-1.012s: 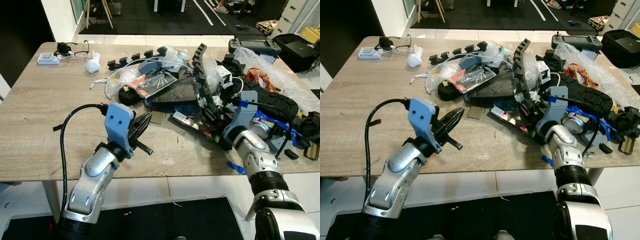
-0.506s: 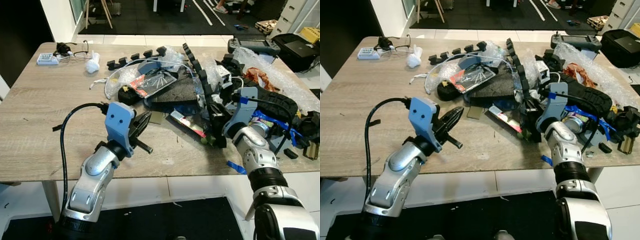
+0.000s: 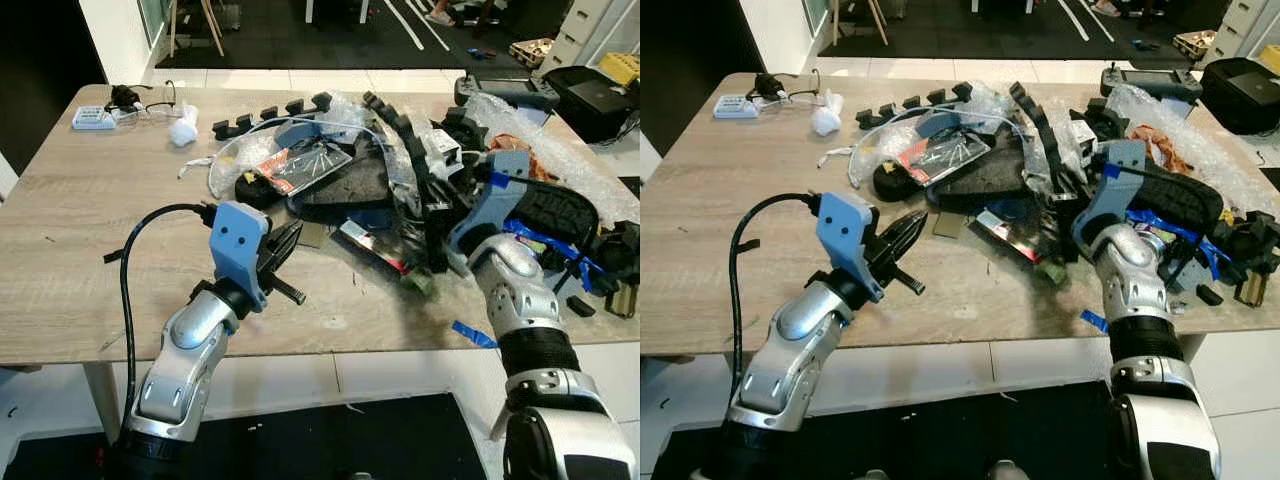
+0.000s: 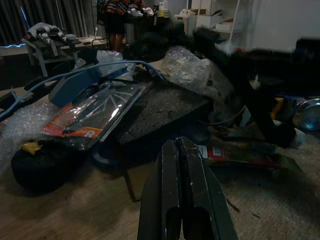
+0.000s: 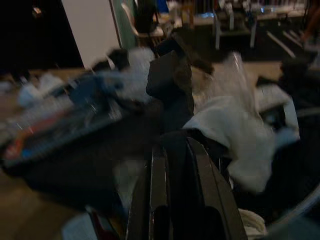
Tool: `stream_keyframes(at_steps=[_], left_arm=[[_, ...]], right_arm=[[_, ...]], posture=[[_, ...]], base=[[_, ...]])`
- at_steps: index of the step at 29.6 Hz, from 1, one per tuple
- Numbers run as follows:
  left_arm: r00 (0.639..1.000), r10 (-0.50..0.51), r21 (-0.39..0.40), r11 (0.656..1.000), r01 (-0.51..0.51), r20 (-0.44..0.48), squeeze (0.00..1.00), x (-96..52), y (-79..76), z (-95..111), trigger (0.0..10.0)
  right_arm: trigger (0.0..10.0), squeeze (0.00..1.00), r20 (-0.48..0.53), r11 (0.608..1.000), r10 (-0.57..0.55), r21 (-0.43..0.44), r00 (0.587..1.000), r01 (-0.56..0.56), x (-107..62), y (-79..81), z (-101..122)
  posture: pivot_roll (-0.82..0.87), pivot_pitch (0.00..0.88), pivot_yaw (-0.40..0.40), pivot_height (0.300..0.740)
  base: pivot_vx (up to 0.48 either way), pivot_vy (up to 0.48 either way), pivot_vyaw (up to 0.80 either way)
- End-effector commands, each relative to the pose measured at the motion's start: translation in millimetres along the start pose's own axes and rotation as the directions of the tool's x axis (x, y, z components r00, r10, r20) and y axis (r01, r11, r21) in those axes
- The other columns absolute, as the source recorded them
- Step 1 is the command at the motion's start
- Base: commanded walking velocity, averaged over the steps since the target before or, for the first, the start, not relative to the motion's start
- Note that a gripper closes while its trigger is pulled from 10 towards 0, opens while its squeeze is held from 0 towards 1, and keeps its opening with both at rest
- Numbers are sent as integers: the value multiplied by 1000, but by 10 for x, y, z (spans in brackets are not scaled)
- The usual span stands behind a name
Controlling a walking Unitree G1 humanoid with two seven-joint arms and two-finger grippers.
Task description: Picking trash to rubbish bin
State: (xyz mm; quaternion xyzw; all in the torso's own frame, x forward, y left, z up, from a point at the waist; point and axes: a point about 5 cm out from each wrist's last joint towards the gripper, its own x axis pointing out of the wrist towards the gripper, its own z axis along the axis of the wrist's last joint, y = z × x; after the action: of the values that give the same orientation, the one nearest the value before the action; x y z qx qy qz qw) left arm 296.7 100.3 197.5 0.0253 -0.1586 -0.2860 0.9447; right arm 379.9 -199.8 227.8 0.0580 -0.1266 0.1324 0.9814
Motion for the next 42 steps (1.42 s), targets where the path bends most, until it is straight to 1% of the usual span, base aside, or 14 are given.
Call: stream_keyframes(at_steps=[1, 12, 16, 17, 18, 19, 20, 26, 28, 29, 35, 39, 40, 42], left_arm=[[1000, -11, -9, 1000, 11, -7, 0, -5, -18, -34, 10000], [1000, -27, -11, 1000, 27, -4, 0, -16, -22, -26, 10000], [999, -32, -13, 999, 32, -5, 0, -21, -24, -28, 10000], [999, -36, -15, 999, 36, -6, 0, -22, -27, -31, 10000], [999, -36, -15, 999, 36, -6, 0, -22, -27, -31, 10000], [999, -43, -15, 999, 42, -7, 0, -23, -38, -35, 10000], [999, -46, -17, 999, 46, -8, 0, -23, -46, -39, 10000], [999, -53, -20, 998, 53, -9, 0, -9, -75, -47, 10000], [999, -53, -20, 998, 53, -9, 0, -9, -75, -47, 10000], [998, -54, -21, 998, 54, -11, 0, -18, -75, -54, 10000], [998, -55, -20, 998, 55, -15, 0, -27, -69, -59, 10000], [998, -54, -18, 998, 54, -15, 0, -20, -71, -61, 10000], [998, -54, -17, 998, 54, -15, 0, -17, -73, -63, 10000], [998, -54, -17, 998, 54, -15, 0, -15, -74, -64, 10000]], right_arm=[[0, 0, 56, 1000, 6, 14, 998, -7, 31, 57, 138], [0, 0, 156, 998, 62, 12, 986, -65, 27, 256, 401], [745, 0, 168, 997, 80, -10, 983, -80, 5, 321, 471], [2902, 0, 152, 995, 93, -35, 984, -89, -8, 357, 487], [2902, 0, 152, 995, 93, -35, 984, -89, -8, 357, 487], [4902, 0, 95, 992, 108, -77, 990, -101, -26, 390, 438], [10000, 0, 39, 989, 114, -98, 993, -110, -41, 399, 350], [10000, 12, -170, 979, 36, -194, 985, -69, -183, 293, -123], [10000, 12, -170, 979, 36, -194, 985, -69, -183, 293, -123], [10000, 1000, -198, 977, -47, -215, 979, 4, -243, 189, -204], [10000, 1000, -190, 972, -121, -223, 974, 77, -276, 73, -154], [10000, 1000, 6, 987, -28, -161, 1000, 28, -207, 203, 117], [10000, 0, 39, 991, -22, -128, 999, 27, -196, 225, 169], [10000, 0, 57, 994, -22, -106, 998, 28, -189, 238, 199]], posture=[[0, 165, -26, 740], [0, 166, -28, 740], [-3, 170, -30, 740], [-5, 172, -29, 740], [-5, 172, -29, 740], [-6, 173, -29, 740], [-8, 170, -31, 740], [-5, 171, -35, 740], [-5, 171, -35, 740], [-6, 172, -34, 740], [-8, 176, -33, 740], [-10, 177, -33, 740], [-12, 174, -33, 740], [-12, 174, -33, 740]], base=[[0, 0, 0], [0, 0, 0], [0, 0, 0], [0, 0, 0], [0, 0, 0], [0, 0, 0], [0, 0, 0], [0, 0, 0], [0, 0, 0], [0, 0, 0], [0, 0, 0], [0, 0, 0], [0, 0, 0], [0, 0, 0]])
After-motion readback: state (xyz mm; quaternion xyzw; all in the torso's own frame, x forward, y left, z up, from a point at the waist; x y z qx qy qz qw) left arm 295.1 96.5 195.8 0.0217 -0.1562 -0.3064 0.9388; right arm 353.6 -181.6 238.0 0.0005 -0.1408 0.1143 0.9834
